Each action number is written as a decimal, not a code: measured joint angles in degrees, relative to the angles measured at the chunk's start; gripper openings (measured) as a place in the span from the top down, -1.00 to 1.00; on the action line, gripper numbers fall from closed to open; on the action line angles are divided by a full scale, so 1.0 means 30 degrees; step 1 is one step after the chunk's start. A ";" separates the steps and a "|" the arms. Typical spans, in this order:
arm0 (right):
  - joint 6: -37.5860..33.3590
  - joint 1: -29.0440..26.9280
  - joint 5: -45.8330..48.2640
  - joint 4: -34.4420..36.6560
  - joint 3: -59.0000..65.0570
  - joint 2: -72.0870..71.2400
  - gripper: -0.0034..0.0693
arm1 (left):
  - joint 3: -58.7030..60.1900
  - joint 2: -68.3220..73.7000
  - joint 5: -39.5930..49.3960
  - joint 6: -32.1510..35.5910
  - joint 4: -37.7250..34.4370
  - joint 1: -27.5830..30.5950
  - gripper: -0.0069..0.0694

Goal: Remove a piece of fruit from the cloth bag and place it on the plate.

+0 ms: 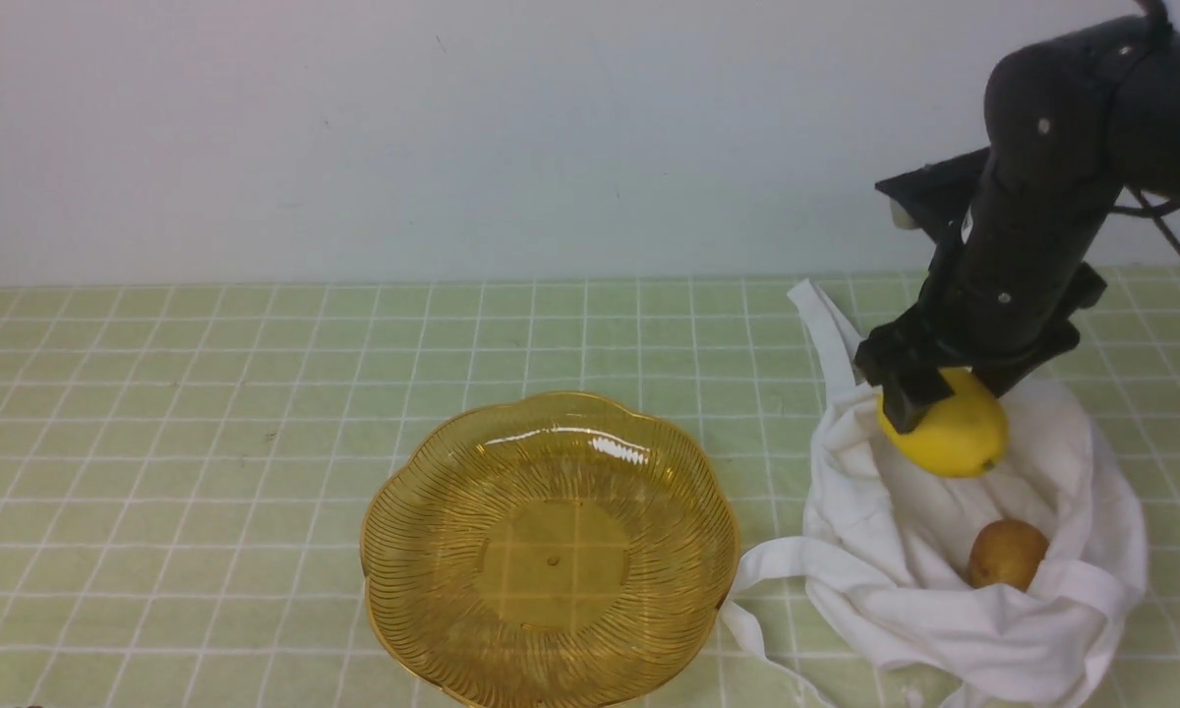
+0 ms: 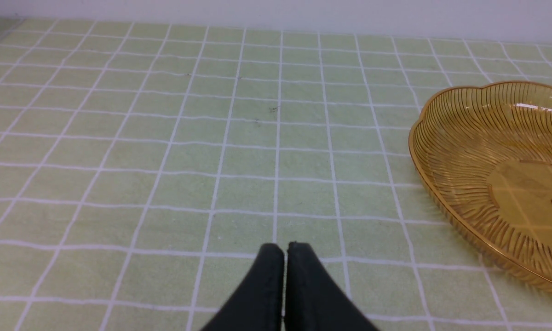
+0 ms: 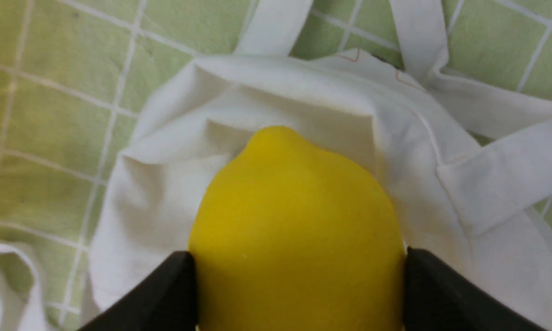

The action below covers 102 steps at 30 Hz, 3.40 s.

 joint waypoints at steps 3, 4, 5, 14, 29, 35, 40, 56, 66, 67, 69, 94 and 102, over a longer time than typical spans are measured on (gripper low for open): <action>-0.0556 0.0000 0.0164 0.1971 -0.0039 -0.1112 -0.51 | 0.0000 0.0000 0.0000 0.0000 0.0000 0.0000 0.84; -0.0994 0.0000 0.0211 0.2999 -0.0039 -0.1374 -0.51 | 0.0000 0.0000 0.0000 0.0000 0.0000 0.0000 0.84; -0.1576 0.0022 0.0264 0.4248 -0.0060 -0.1576 -0.51 | 0.0000 0.0000 0.0000 0.0000 0.0000 0.0000 0.84; -0.8690 0.3158 -0.2225 1.2614 -0.0119 -0.0404 -0.51 | 0.0000 0.0000 0.0000 0.0000 0.0000 0.0000 0.84; -0.9249 0.5352 -0.5545 1.2713 -0.0119 0.3262 -0.92 | 0.0000 0.0000 0.0000 0.0000 0.0000 0.0000 0.84; -0.8421 0.5336 -0.5162 1.1597 -0.0253 0.3284 -0.99 | 0.0000 0.0000 0.0000 0.0000 0.0000 0.0000 0.84; -0.7266 0.4933 -0.2797 1.1079 -0.1980 0.2755 -0.74 | 0.0000 0.0000 0.0000 0.0000 0.0000 0.0000 0.84; -0.2478 0.3084 0.0475 0.5561 -0.0360 -0.8307 0.94 | 0.0000 0.0000 0.0000 0.0000 0.0000 0.0000 0.84; -0.2035 0.3084 -0.7408 0.4840 1.3605 -2.2157 0.94 | 0.0000 0.0000 0.0000 0.0000 0.0000 0.0000 0.84; -0.2762 0.3084 -1.1192 0.4857 1.7034 -2.5181 0.94 | 0.0000 0.0000 0.0000 0.0000 0.0000 0.0000 0.84; -0.3559 0.3102 -1.3149 0.4857 1.9220 -2.7528 0.94 | 0.0000 0.0000 0.0000 0.0000 0.0000 0.0000 0.84; -0.4291 0.3102 -1.6617 0.5064 2.2622 -3.0476 0.94 | 0.0000 0.0000 0.0000 0.0000 0.0000 0.0000 0.84; -0.4291 0.3102 -1.6649 0.5064 2.2622 -3.0476 0.94 | 0.0000 0.0000 0.0000 0.0000 0.0000 0.0000 0.84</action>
